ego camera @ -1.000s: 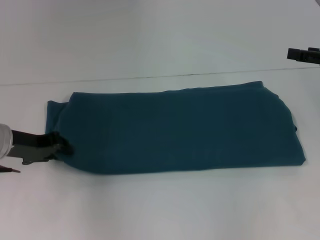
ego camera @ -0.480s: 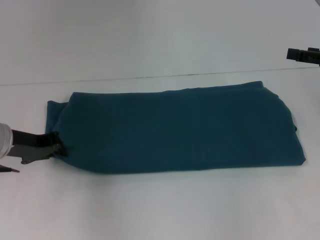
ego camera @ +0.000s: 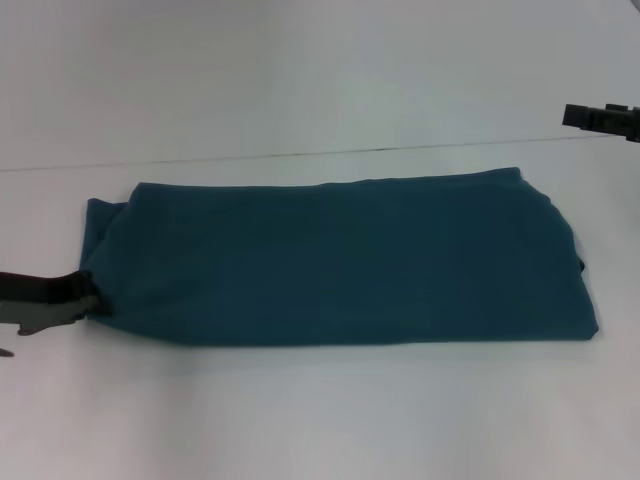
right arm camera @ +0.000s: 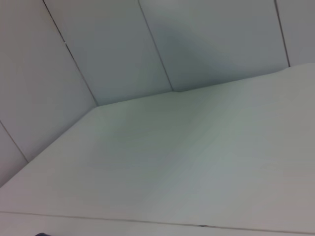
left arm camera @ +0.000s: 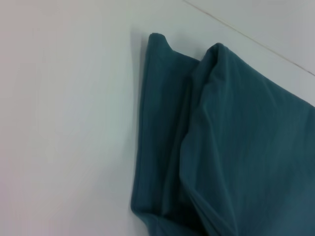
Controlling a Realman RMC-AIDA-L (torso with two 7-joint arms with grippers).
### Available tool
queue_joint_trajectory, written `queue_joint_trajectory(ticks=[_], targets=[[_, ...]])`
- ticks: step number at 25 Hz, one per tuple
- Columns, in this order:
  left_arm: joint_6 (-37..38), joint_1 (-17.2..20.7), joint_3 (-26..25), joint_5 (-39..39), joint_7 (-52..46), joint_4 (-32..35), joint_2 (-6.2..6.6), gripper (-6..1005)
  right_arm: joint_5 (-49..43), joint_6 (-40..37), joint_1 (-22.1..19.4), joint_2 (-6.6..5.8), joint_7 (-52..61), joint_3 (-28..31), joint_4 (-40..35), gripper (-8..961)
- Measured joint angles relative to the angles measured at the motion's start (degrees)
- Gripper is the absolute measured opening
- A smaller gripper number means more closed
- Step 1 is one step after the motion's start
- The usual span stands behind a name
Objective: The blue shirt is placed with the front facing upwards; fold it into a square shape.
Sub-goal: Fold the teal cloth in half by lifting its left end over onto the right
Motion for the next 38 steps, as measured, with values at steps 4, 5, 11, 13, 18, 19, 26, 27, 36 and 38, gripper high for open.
queue_joint_trajectory(ticks=[4,5,11,13,18,19,26,27,36,38], targets=[[0.8,1.4,-0.2,-0.7,0.8,1.5,0.04,33,0.0,0.0,0.0,0.77,0.0,0.1,0.0,899],[1.0,1.8,-0.4,-0.8,1.0,1.9,0.05,33,0.0,0.0,0.0,0.91,-0.1,0.1,0.0,899],[1.8,4.1,-0.6,-1.3,1.4,3.8,0.16,33,0.0,0.0,0.1,1.45,-0.1,0.0,0.1,900],[2.6,5.1,-0.7,-1.4,1.7,4.7,0.03,33,0.0,0.0,0.2,1.64,-0.1,-0.1,0.1,900],[4.1,6.8,-4.2,-1.5,3.1,6.1,0.01,33,0.0,0.0,0.4,1.86,-0.1,-0.3,0.1,900],[4.5,7.0,-5.4,-1.5,3.6,6.3,0.08,33,0.0,0.0,0.4,1.87,-0.1,-0.3,0.1,900],[6.0,8.3,-9.6,-1.3,5.5,7.9,0.71,34,0.0,0.0,0.6,1.99,-0.1,-0.4,0.2,900],[6.0,8.3,-10.1,-1.3,5.8,8.0,0.85,34,0.0,0.0,0.6,2.02,-0.1,-0.4,0.2,900],[11.2,4.7,-5.9,-17.5,10.1,7.9,-0.72,34,0.0,0.0,0.5,2.23,-0.5,-0.4,0.9,899],[12.1,2.7,-2.3,-24.3,11.6,7.9,-1.71,34,0.0,0.0,0.5,2.33,-0.7,-0.4,1.0,899]])
